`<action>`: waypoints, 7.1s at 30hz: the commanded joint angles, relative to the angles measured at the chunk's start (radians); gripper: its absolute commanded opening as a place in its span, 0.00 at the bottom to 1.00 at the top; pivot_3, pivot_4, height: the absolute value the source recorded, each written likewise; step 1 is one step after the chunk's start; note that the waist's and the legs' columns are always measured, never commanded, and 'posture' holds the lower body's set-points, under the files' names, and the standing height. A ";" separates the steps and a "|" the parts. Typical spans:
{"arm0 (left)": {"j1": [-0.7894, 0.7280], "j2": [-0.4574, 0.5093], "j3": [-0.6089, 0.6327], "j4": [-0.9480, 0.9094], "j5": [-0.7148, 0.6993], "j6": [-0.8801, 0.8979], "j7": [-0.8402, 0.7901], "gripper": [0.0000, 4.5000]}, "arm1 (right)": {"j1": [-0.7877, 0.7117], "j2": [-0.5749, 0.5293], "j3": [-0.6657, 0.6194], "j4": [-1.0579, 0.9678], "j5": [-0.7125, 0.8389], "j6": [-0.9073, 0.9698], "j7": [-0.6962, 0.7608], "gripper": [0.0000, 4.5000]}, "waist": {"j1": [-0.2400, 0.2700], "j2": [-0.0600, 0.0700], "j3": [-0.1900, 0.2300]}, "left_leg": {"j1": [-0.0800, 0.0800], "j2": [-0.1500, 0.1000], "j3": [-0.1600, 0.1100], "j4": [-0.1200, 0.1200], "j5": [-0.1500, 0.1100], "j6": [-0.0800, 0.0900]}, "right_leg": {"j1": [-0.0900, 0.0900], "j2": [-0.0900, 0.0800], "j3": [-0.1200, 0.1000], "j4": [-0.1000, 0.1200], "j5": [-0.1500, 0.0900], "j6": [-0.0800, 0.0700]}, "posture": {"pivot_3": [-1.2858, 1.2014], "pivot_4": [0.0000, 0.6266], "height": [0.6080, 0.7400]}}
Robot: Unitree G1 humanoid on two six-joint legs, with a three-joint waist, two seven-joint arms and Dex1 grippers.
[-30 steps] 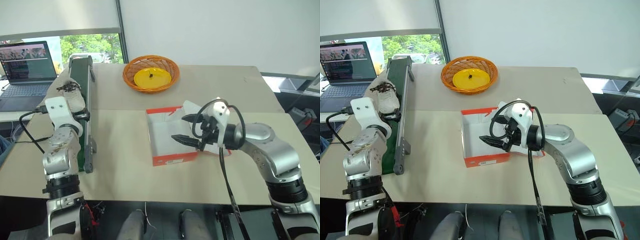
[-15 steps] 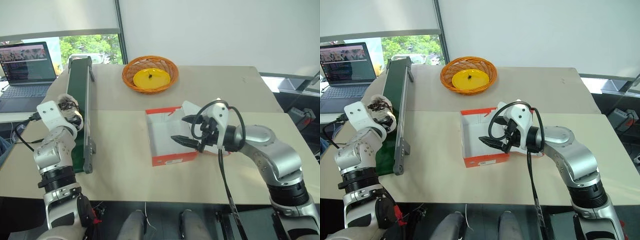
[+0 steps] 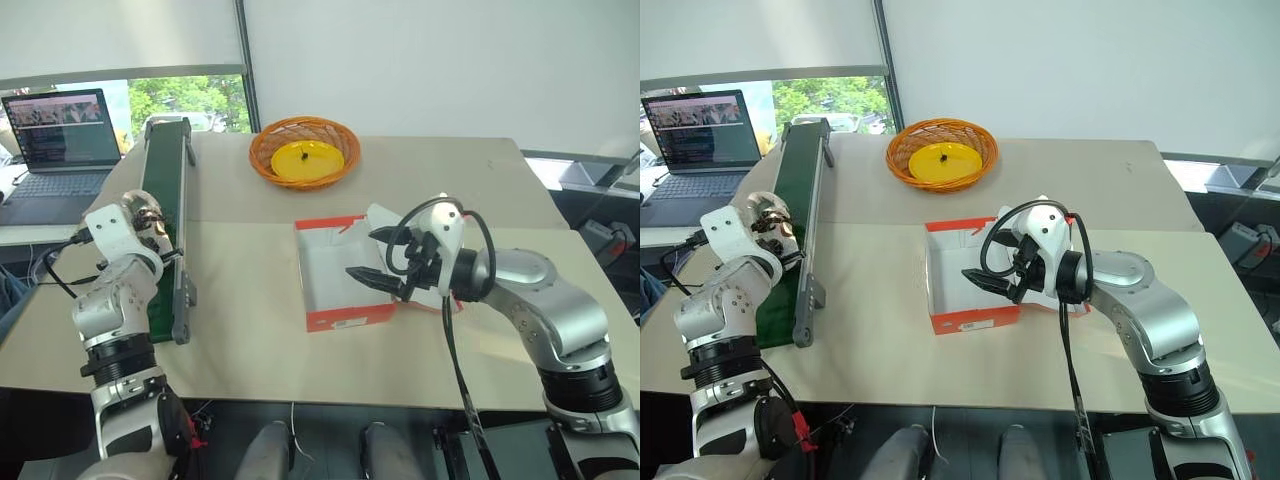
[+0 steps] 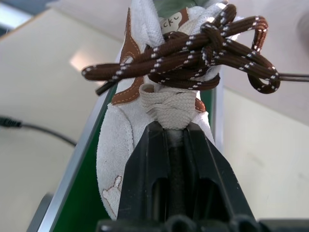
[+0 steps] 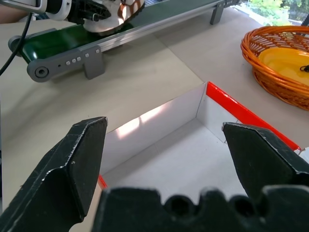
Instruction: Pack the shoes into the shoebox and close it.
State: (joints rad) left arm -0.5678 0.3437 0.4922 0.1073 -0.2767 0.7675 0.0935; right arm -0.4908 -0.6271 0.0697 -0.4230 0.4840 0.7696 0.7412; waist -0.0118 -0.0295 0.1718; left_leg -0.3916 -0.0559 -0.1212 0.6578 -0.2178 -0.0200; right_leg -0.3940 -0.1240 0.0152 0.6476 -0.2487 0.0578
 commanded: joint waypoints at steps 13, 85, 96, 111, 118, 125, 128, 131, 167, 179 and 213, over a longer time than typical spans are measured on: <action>0.023 -0.169 -0.136 -0.514 -0.535 0.118 -0.248 0.00 | -0.125 0.193 -0.269 0.075 0.315 0.258 -0.202 1.00 | -0.016 -0.002 0.000 | -0.013 0.000 0.001 0.001 0.000 0.000 | -0.013 0.000 0.002 -0.001 0.001 -0.001 | 0.52 0.24 1.00; 0.223 0.054 -0.301 -0.651 -0.738 0.099 -0.122 0.59 | -0.610 0.260 -0.187 0.522 0.196 0.802 -0.676 0.08 | -0.020 0.002 0.002 | -0.011 0.001 0.005 -0.005 0.000 0.000 | -0.014 0.001 0.005 -0.001 0.002 -0.002 | 0.52 0.24 1.00; 0.320 -0.001 -0.325 -0.726 -0.658 0.060 -0.086 0.59 | -0.539 0.227 -0.023 0.565 0.085 0.821 -0.591 0.08 | -0.011 0.002 0.002 | -0.012 0.001 0.006 -0.005 0.000 0.000 | -0.017 0.001 0.006 -0.001 0.002 -0.002 | 0.52 0.24 1.00; 0.328 -0.039 -0.327 -0.764 -0.666 0.067 -0.042 0.60 | -0.464 0.238 0.064 0.596 -0.059 0.688 -0.530 0.30 | -0.010 0.002 0.002 | -0.012 0.001 0.008 -0.005 0.000 0.000 | -0.017 0.001 0.008 -0.001 0.002 -0.001 | 0.52 0.24 1.00; 0.325 -0.037 -0.327 -0.763 -0.670 0.071 -0.042 0.60 | -0.525 0.255 0.036 0.573 -0.092 0.682 -0.516 0.84 | -0.009 0.002 0.002 | -0.012 0.001 0.008 -0.005 0.000 0.000 | -0.017 0.001 0.008 -0.001 0.002 -0.001 | 0.52 0.24 1.00; 0.305 -0.027 -0.327 -0.735 -0.663 0.068 -0.066 0.60 | -0.647 0.263 -0.040 0.424 -0.066 0.818 -0.518 0.98 | -0.009 0.002 0.002 | -0.013 0.001 0.008 -0.006 0.000 0.000 | -0.019 0.001 0.009 0.000 0.002 -0.001 | 0.52 0.24 1.00; 0.297 -0.019 -0.325 -0.723 -0.660 0.069 -0.079 0.60 | -0.687 0.288 -0.102 0.388 -0.031 0.845 -0.515 0.98 | -0.008 0.002 0.002 | -0.013 0.001 0.008 -0.006 0.000 0.000 | -0.020 0.001 0.009 0.000 0.002 -0.001 | 0.52 0.24 1.00; 0.280 -0.001 -0.328 -0.711 -0.632 0.072 -0.082 0.60 | -0.648 0.297 -0.157 0.259 -0.018 0.691 -0.462 0.98 | -0.008 0.002 0.002 | -0.013 0.001 0.008 -0.006 0.000 0.000 | -0.020 0.001 0.009 0.000 0.002 -0.001 | 0.52 0.24 1.00; 0.151 0.085 -0.287 -0.555 0.151 0.036 0.109 0.98 | -0.159 0.205 -0.044 0.159 -0.047 -0.108 -0.046 1.00 | -0.006 0.001 0.002 | -0.014 0.001 0.013 -0.009 0.001 -0.002 | -0.026 0.001 0.015 0.002 0.002 -0.001 | 0.52 0.24 1.00; 0.172 0.001 -0.136 -0.537 0.147 0.056 0.093 0.98 | -0.148 0.219 -0.010 0.148 -0.027 -0.105 -0.021 1.00 | -0.006 0.001 0.001 | -0.013 0.001 0.013 -0.008 0.001 -0.002 | -0.026 0.001 0.015 0.002 0.002 -0.002 | 0.52 0.24 1.00; 0.323 0.079 -0.088 -0.255 0.166 -0.386 -0.113 0.98 | -0.120 0.266 0.055 0.131 -0.067 -0.117 -0.064 1.00 | -0.008 0.000 0.001 | -0.011 0.001 0.015 -0.008 0.001 -0.002 | -0.028 0.001 0.018 0.007 0.003 -0.002 | 0.52 0.24 1.00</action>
State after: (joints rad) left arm -0.2501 0.4135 0.3663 -0.1639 -0.1024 0.4676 -0.0033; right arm -0.6036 -0.3611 0.1380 -0.2450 0.4069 0.6557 0.6815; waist -0.0202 -0.0294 0.1726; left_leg -0.4023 -0.0544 -0.1060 0.6495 -0.2167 -0.0219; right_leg -0.4216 -0.1226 0.0330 0.6551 -0.2459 0.0557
